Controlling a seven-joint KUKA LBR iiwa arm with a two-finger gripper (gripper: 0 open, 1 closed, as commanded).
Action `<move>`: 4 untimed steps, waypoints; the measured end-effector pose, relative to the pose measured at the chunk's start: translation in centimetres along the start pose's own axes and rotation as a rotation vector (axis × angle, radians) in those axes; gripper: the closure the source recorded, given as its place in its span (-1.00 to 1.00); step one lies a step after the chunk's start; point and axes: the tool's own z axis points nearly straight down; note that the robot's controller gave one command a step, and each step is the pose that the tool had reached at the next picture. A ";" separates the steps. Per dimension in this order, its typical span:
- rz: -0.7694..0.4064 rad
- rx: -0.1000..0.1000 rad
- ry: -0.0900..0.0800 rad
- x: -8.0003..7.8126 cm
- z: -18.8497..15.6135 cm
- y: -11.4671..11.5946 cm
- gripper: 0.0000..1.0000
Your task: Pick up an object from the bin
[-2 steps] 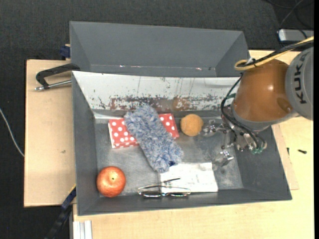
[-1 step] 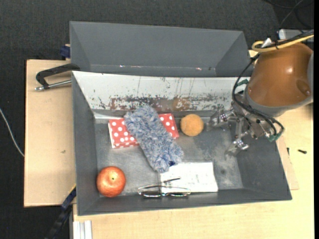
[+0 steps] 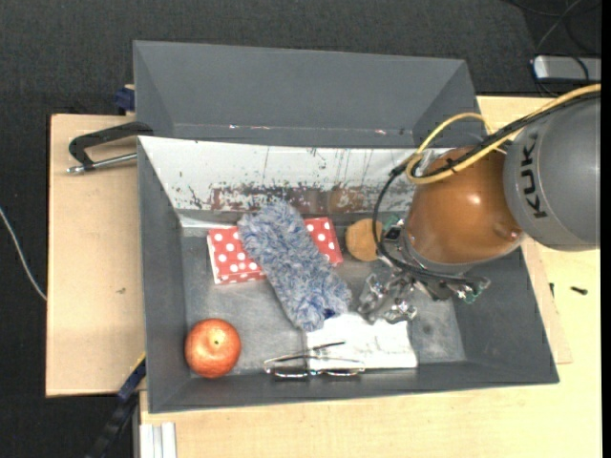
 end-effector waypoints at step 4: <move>-0.177 -0.001 -0.006 -0.4 -8.0 0.4 1.00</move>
Offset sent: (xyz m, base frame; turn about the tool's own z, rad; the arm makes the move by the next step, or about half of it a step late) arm 0.0143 0.0174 0.0073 -0.1080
